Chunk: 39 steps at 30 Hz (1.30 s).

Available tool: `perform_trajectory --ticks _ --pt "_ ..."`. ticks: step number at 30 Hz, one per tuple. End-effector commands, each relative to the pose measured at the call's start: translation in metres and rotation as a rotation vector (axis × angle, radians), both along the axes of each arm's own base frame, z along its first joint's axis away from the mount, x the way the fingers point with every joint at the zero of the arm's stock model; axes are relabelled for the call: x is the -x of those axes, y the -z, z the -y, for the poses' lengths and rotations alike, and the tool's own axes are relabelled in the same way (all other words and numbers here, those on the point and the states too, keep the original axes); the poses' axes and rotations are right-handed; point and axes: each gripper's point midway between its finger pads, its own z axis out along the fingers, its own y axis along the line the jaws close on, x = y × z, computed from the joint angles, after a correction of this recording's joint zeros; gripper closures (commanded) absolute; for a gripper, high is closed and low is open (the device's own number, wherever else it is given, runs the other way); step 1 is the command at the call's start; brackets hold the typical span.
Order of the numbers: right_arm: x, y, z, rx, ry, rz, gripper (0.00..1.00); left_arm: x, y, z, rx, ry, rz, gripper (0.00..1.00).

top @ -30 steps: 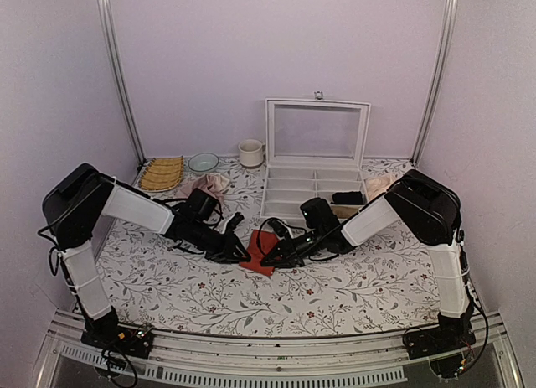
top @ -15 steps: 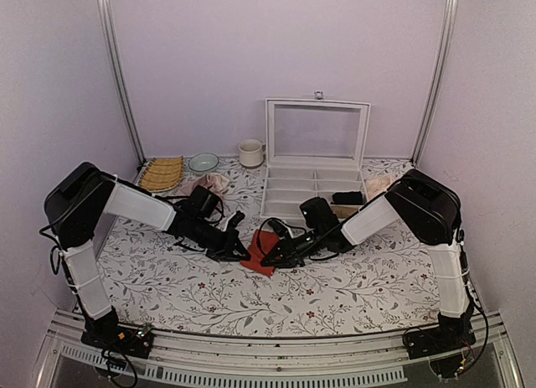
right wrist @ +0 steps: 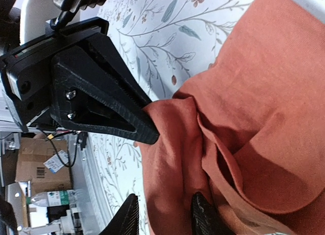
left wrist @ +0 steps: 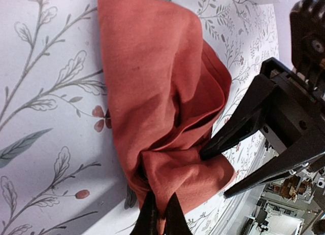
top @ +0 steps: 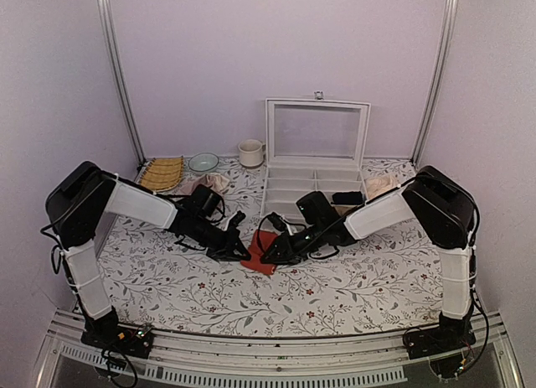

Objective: Roll the underwear
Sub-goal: Roll the underwear at the center of the board.

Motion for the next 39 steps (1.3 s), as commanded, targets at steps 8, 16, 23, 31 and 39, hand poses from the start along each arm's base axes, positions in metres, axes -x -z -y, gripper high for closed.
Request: perform_trajectory --ticks 8,16,23,31,39 --pt "0.015 -0.030 0.002 0.258 -0.011 0.479 0.62 0.009 0.022 -0.005 -0.079 0.008 -0.049 1.00" --pt "0.014 -0.048 0.000 0.269 0.006 0.630 0.61 0.010 0.023 -0.006 -0.081 0.007 -0.054 1.00" --pt "0.010 -0.076 0.002 0.231 0.042 0.707 0.60 0.010 0.022 -0.006 -0.079 0.007 -0.050 1.00" --pt "0.033 -0.085 -0.011 0.207 -0.022 0.812 0.58 0.010 0.022 -0.005 -0.079 0.010 -0.054 1.00" --pt "0.042 -0.059 -0.017 0.278 -0.073 0.866 0.56 0.012 0.022 -0.006 -0.081 0.008 -0.055 1.00"
